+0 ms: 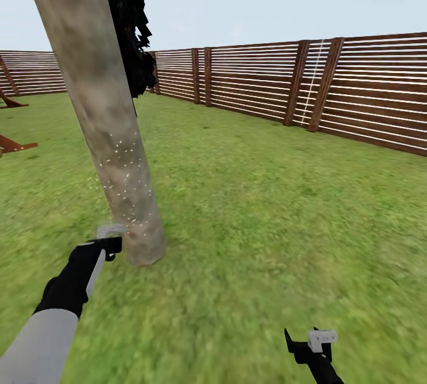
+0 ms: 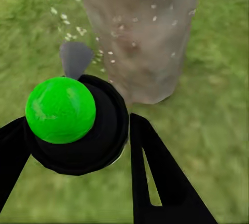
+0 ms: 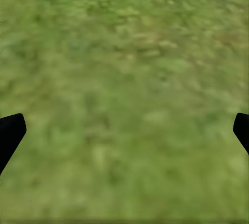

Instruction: In the garden, pick up the pesticide atomizer on the floor and spray pesticide onto both trees until each tree trunk is fully covered.

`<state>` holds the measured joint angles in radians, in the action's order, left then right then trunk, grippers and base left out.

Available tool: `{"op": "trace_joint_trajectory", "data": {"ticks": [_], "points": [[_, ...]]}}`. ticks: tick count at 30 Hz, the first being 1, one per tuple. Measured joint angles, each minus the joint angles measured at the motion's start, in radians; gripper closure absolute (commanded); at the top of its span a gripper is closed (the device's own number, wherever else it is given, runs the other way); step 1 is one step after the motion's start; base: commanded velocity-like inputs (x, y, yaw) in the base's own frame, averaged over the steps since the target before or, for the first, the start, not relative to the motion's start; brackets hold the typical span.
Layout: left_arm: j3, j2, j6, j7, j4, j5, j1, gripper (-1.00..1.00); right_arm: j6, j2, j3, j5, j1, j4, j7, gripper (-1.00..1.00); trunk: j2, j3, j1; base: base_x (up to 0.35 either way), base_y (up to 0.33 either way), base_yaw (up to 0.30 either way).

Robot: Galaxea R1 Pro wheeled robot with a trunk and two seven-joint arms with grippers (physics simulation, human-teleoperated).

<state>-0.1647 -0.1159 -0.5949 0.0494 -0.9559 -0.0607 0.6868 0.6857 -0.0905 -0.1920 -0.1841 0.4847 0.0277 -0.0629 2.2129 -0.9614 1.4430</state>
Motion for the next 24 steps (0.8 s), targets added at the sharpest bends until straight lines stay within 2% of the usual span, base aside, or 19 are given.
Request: {"op": "trace_joint_trajectory", "data": {"ticks": [1, 3, 6, 9, 12, 16, 18, 19, 20, 22, 24], "points": [[-0.004, -0.002, 0.066, 0.001, 0.06, -0.001, 0.0, 1.0, 0.0, 0.0, 0.0, 0.0, 0.0, 0.0, 0.0, -1.0, 0.0, 0.0, 0.0, 0.0, 0.0, 0.0], [-0.008, -0.011, 0.097, 0.002, 0.087, -0.005, 0.003, 1.0, 0.0, 0.0, 0.0, 0.0, 0.0, 0.0, 0.0, -1.0, 0.0, 0.0, 0.0, 0.0, 0.0, 0.0], [-0.009, -0.031, 0.095, 0.004, 0.083, -0.009, 0.014, 1.0, 0.0, 0.0, 0.0, 0.0, 0.0, 0.0, 0.0, -1.0, 0.0, 0.0, 0.0, 0.0, 0.0, 0.0], [-0.012, -0.079, 0.055, 0.005, 0.081, -0.011, 0.052, 1.0, 0.0, 0.0, -0.001, 0.0, 0.0, 0.001, 0.0, -1.0, 0.0, 0.0, 0.0, 0.0, 0.0, 0.0], [-0.055, -0.098, 0.047, 0.003, 0.083, -0.008, 0.066, 1.0, 0.0, 0.0, -0.001, 0.0, 0.0, 0.001, 0.0, -1.0, 0.0, 0.0, 0.0, 0.0, 0.0, 0.0], [-0.057, -0.096, 0.065, 0.011, 0.093, -0.005, 0.054, 1.0, 0.0, 0.0, -0.001, 0.0, 0.0, 0.0, 0.0, -1.0, 0.0, 0.0, 0.0, 0.0, 0.0, 0.0], [-0.054, -0.079, 0.116, 0.013, 0.117, 0.004, 0.033, 1.0, 0.0, 0.0, -0.001, 0.0, 0.0, 0.0, 0.0, -1.0, 0.0, 0.0, 0.0, 0.0, 0.0, 0.0], [-0.056, -0.056, 0.197, 0.014, 0.17, 0.01, 0.023, 1.0, 0.0, 0.0, -0.001, 0.0, 0.0, 0.001, 0.0, -1.0, 0.0, 0.0, 0.0, 0.0, 0.0, 0.0], [-0.059, -0.047, 0.24, 0.016, 0.216, 0.007, 0.019, 1.0, 0.0, 0.0, -0.001, 0.0, 0.0, 0.0, 0.0, -1.0, 0.0, 0.0, 0.0, 0.0, 0.0, 0.0], [-0.062, -0.037, 0.296, 0.017, 0.356, 0.008, 0.016, 1.0, 0.0, 0.0, -0.001, 0.0, 0.0, 0.001, 0.0, -1.0, 0.0, 0.0, 0.0, 0.0, 0.0, 0.0], [-0.062, -0.035, 0.358, 0.017, 0.428, 0.007, 0.016, 1.0, 0.0, 0.0, -0.001, 0.0, 0.0, 0.0, 0.0, -1.0, 0.0, 0.0, 0.0, 0.0, 0.0, 0.0]]}}
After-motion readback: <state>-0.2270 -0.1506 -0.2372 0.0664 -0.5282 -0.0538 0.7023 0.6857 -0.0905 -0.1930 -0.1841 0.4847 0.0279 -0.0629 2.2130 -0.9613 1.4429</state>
